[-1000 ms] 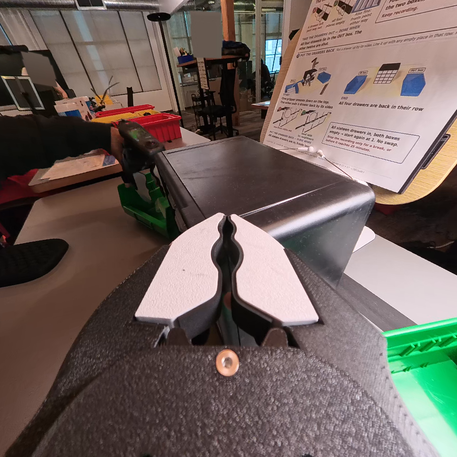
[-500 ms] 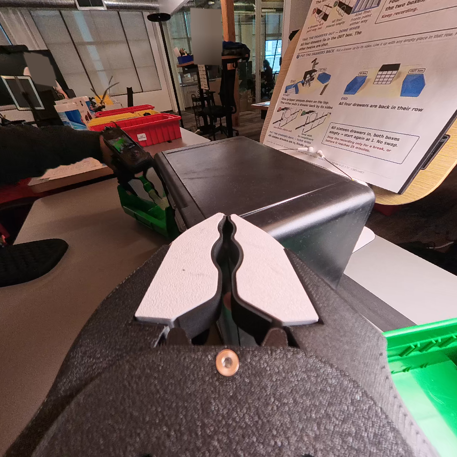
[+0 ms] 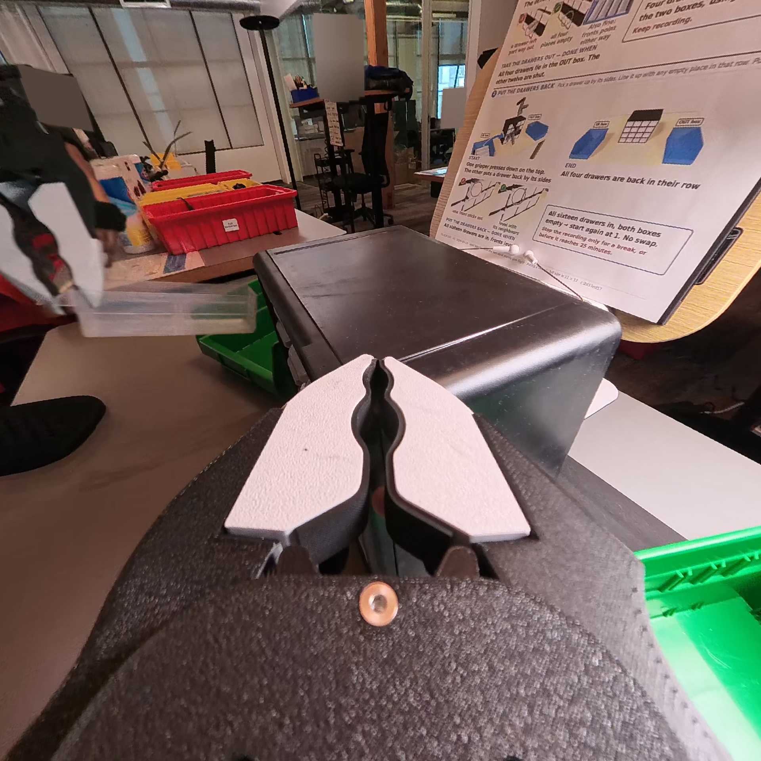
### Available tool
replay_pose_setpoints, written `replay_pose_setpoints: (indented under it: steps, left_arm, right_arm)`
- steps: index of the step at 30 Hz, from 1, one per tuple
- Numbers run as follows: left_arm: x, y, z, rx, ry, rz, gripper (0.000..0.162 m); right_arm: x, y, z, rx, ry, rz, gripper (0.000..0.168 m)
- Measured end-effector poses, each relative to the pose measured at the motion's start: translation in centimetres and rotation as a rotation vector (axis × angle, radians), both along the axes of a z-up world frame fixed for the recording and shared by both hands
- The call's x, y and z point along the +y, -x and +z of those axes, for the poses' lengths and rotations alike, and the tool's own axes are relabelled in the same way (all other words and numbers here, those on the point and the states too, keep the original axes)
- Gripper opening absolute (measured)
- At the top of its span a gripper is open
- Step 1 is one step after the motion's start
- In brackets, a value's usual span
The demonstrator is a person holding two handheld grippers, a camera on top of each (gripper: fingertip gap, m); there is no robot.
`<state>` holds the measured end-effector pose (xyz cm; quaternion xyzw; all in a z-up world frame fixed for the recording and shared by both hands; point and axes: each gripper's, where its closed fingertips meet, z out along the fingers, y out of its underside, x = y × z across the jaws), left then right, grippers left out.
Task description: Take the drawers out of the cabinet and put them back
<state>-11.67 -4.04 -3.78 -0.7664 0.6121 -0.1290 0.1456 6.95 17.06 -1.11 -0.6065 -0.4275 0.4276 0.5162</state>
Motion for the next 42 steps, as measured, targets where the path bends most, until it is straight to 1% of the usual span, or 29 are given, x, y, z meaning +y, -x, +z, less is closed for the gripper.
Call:
replay_pose_setpoints:
  steps: [3, 6, 14, 17, 24, 26, 33, 36, 39, 42]
  left_arm:
    - [-1.2, -3.9, 0.8, -0.101, 0.044, -0.085, 0.017]
    - [-1.3, -6.9, 1.2, -0.139, 0.065, -0.141, 0.017]
    - [2.0, -12.5, 1.4, -0.154, 0.019, -0.162, 0.017]
    - [3.2, -13.8, 1.1, -0.116, -0.019, -0.153, 0.017]
    - [5.3, -14.4, 0.8, -0.052, -0.071, -0.062, 0.017]
    - [5.4, -14.6, 0.7, -0.044, -0.09, -0.068, 0.017]
    - [5.4, -14.9, -0.8, 0.053, -0.225, -0.131, 0.017]
    - [6.5, -14.0, -1.3, 0.126, -0.321, -0.123, 0.017]
    - [7.5, -13.6, -2.0, 0.135, -0.379, -0.11, 0.017]
    - [9.2, -13.7, -2.1, 0.093, -0.466, -0.091, 0.018]
  right_arm:
    - [0.0, 0.0, 0.0, -0.005, -0.009, -0.005, 0.0]
    - [-0.1, 0.0, 0.0, -0.011, -0.016, -0.008, 0.0]
    - [-0.1, 0.0, 0.0, -0.03, -0.034, -0.013, 0.0]
    - [-0.1, 0.1, 0.0, -0.034, -0.038, -0.014, 0.0]
    - [-0.2, 0.1, -0.1, -0.044, -0.046, -0.013, 0.0]
    - [-0.2, 0.1, -0.1, -0.049, -0.05, -0.015, 0.0]
    - [-0.3, 0.1, -0.1, -0.06, -0.06, -0.019, 0.0]
    - [-0.3, 0.1, -0.1, -0.056, -0.057, -0.016, 0.0]
    - [-0.3, 0.1, -0.1, -0.053, -0.055, -0.013, 0.0]
    - [-0.3, 0.1, -0.1, -0.054, -0.055, -0.014, 0.0]
